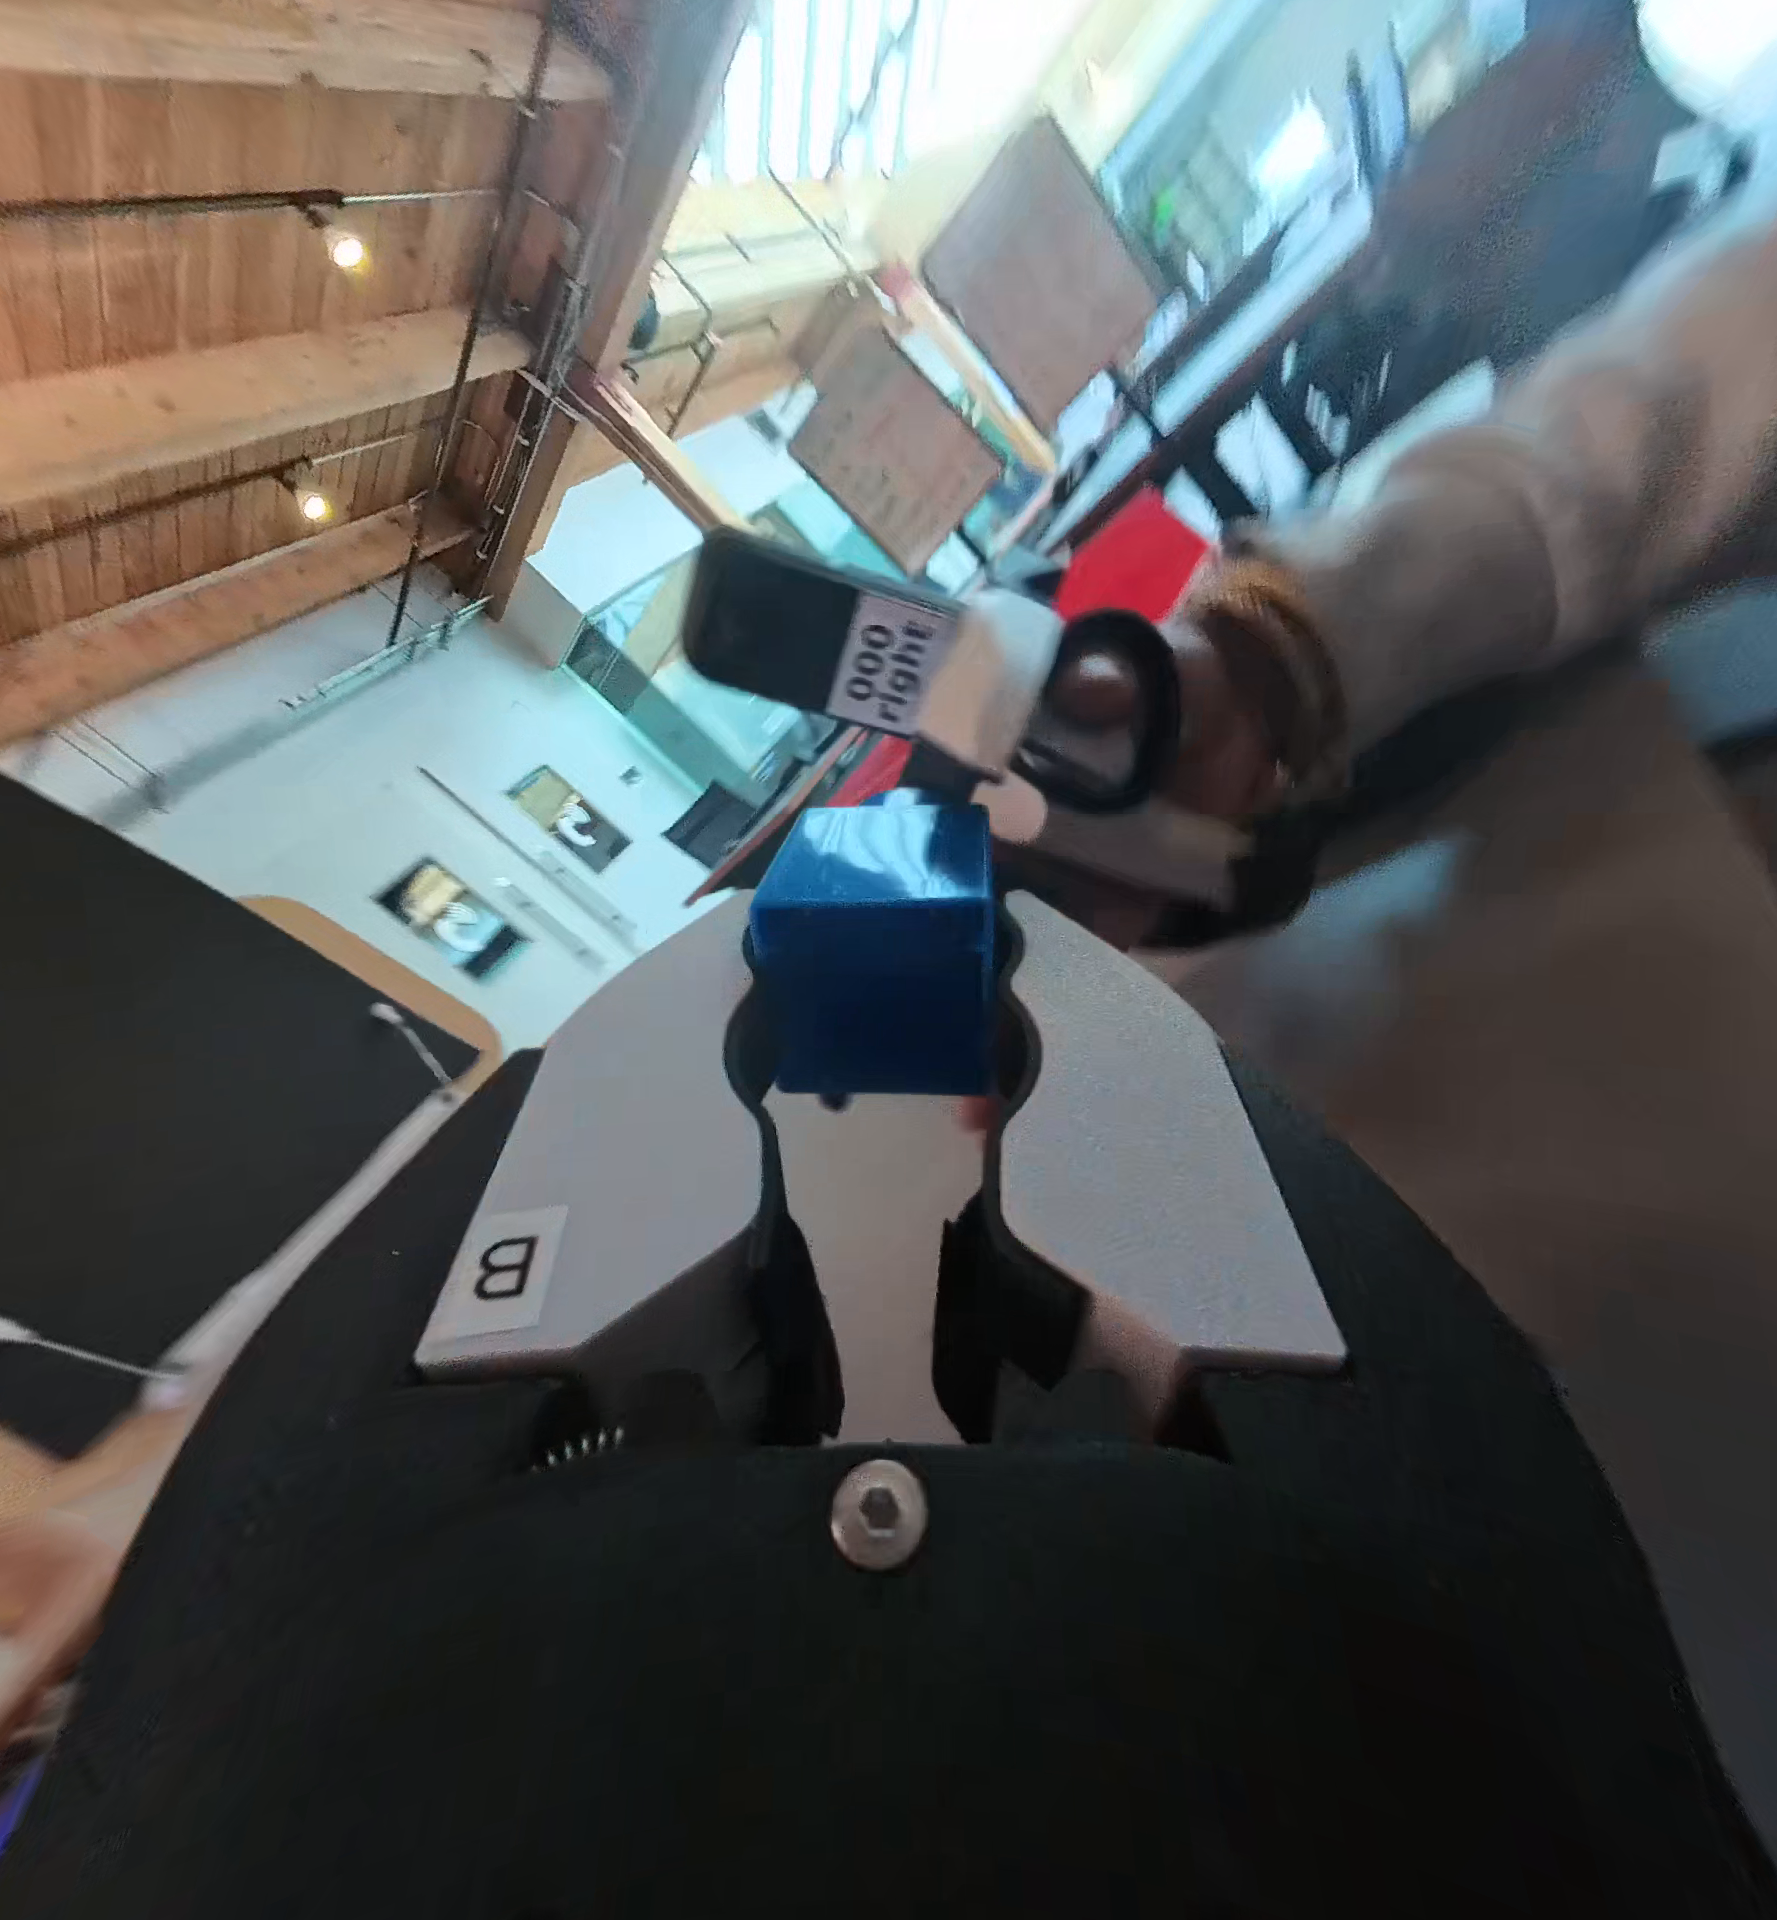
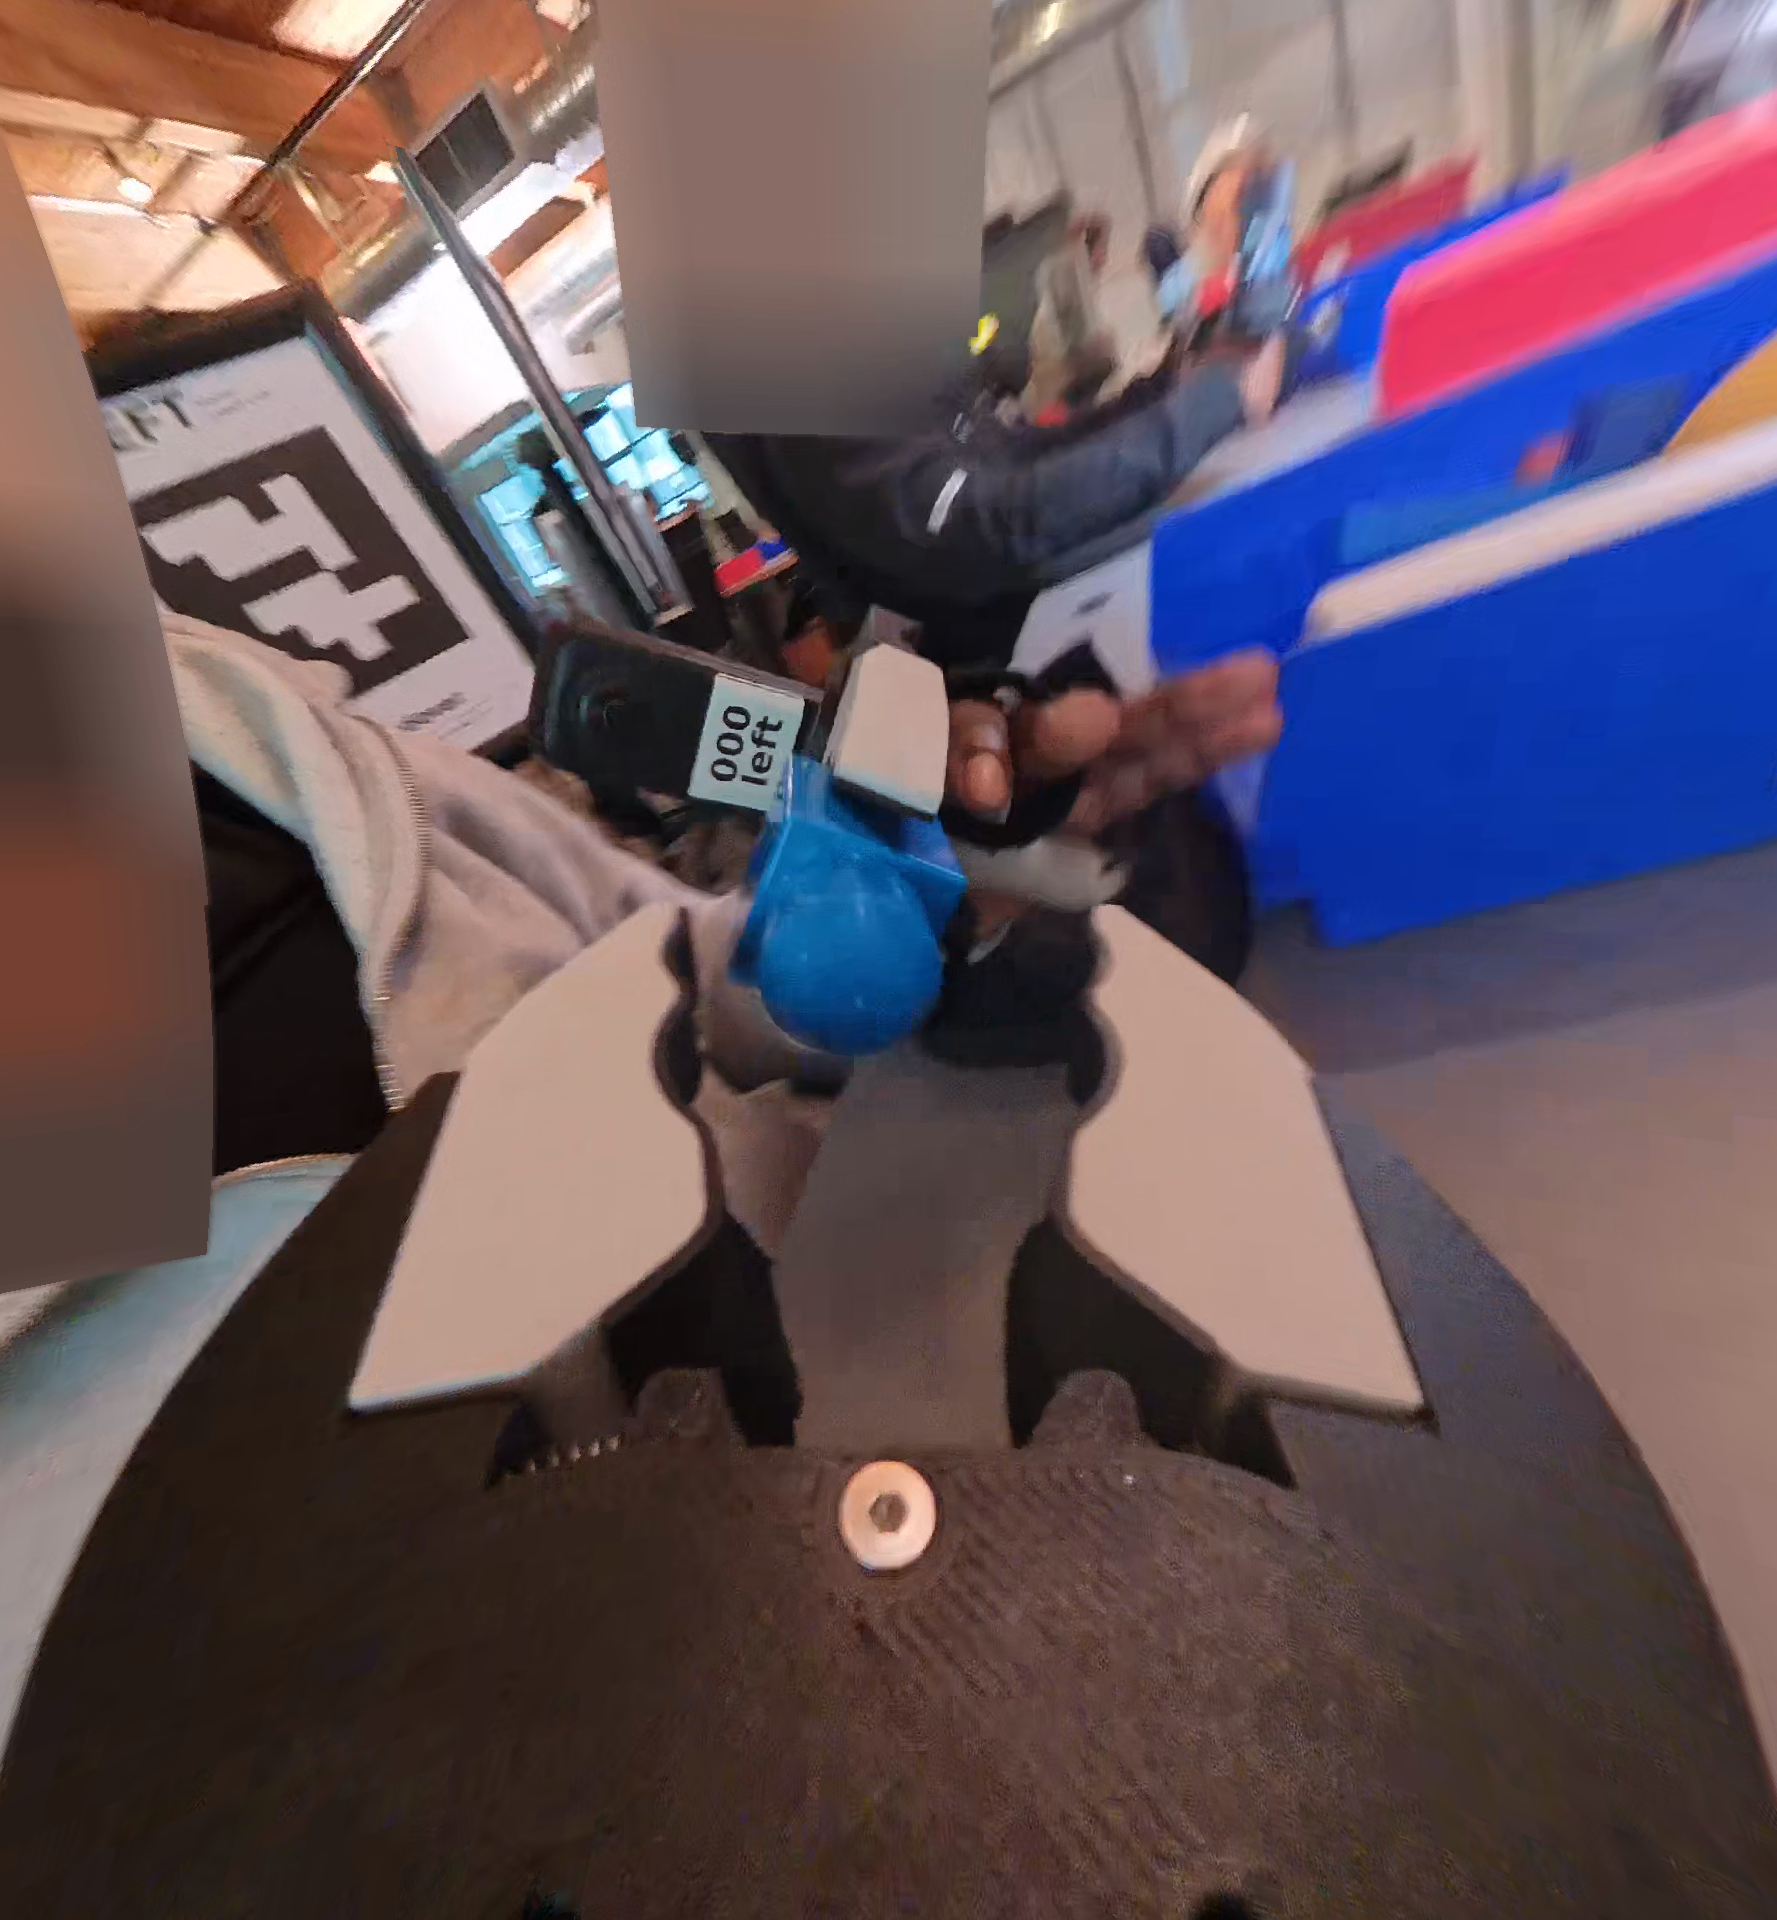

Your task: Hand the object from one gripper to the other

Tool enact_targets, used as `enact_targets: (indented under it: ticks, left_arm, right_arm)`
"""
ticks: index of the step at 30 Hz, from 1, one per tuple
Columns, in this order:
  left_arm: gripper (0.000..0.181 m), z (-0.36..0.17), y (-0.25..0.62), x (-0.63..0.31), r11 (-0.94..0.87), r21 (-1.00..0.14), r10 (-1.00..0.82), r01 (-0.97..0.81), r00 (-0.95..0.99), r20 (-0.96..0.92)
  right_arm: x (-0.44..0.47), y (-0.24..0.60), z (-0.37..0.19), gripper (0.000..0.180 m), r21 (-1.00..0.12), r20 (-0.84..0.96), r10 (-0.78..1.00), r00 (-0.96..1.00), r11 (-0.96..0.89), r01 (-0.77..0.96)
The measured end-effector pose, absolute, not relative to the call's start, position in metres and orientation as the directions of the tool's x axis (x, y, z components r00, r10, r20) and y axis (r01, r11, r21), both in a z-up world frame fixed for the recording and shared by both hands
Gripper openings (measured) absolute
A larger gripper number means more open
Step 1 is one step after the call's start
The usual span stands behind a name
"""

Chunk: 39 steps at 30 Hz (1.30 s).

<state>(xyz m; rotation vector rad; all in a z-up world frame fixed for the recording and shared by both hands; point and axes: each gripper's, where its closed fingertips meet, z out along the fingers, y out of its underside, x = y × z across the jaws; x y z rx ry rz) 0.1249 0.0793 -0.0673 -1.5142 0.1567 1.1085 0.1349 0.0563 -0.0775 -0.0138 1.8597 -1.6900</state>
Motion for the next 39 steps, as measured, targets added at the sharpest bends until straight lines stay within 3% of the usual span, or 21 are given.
enact_targets:
  ticks: [3, 5, 7, 9, 13, 18, 21, 25, 29, 34, 39]
  left_arm:
    - [0.038, -0.052, 0.072, 0.135, -0.012, -0.873, 0.472, -0.487, 0.767, -0.434]
    - [0.038, -0.047, 0.069, 0.14, 0.124, -0.93, 0.403, -0.347, 0.874, -0.272]
    - [0.038, -0.05, 0.07, 0.141, 0.168, -0.963, 0.331, -0.213, 0.932, -0.149]
    - [0.038, -0.061, 0.076, 0.143, 0.153, -0.985, 0.244, -0.084, 0.969, -0.045]
    - [0.037, -0.067, 0.085, 0.156, 0.155, -0.984, 0.078, 0.088, 0.992, 0.101]
    - [0.037, -0.07, 0.087, 0.155, 0.141, -0.983, 0.069, 0.117, 0.989, 0.128]
    - [0.041, -0.066, 0.086, 0.154, 0.182, -0.978, 0.085, 0.099, 0.99, 0.116]
    - [0.086, -0.041, 0.068, 0.134, 0.341, -0.933, 0.321, -0.115, 0.947, 0.001]
    - [0.091, -0.029, 0.051, 0.121, 0.369, -0.899, 0.468, -0.235, 0.883, -0.039]
    - [0.095, -0.034, 0.056, 0.119, 0.298, -0.91, 0.507, -0.29, 0.855, -0.107]
    - [0.095, -0.053, 0.07, 0.118, 0.147, -0.939, 0.504, -0.31, 0.841, -0.198]
  right_arm:
    - [0.126, 0.055, -0.059, 0.096, -0.992, -0.07, -0.291, -0.954, -0.081, 0.098]
    - [0.127, 0.06, -0.045, 0.106, -0.944, 0.268, -0.145, -0.952, -0.237, -0.23]
    - [0.137, 0.065, -0.038, 0.101, -0.777, 0.579, 0.012, -0.816, -0.297, -0.555]
    - [0.145, 0.065, -0.042, 0.092, -0.582, 0.78, 0.103, -0.618, -0.248, -0.775]
    - [0.151, 0.053, -0.068, 0.078, -0.366, 0.923, 0.083, -0.376, -0.114, -0.924]
    - [0.155, 0.053, -0.07, 0.041, -0.265, 0.957, 0.1, -0.272, -0.084, -0.961]
    - [0.153, 0.055, -0.066, 0.036, -0.287, 0.949, 0.111, -0.294, -0.081, -0.955]
    - [0.143, 0.064, -0.041, 0.036, -0.457, 0.864, 0.177, -0.471, -0.117, -0.882]
    - [0.103, 0.096, 0.017, 0.036, -0.611, 0.708, 0.351, -0.612, -0.13, -0.781]
    - [0.027, 0.168, 0.1, 0.036, -0.77, 0.519, 0.562, -0.644, -0.019, -0.638]
    - [-0.061, 0.253, 0.121, 0.036, -0.923, 0.368, 0.664, -0.651, 0.176, -0.341]
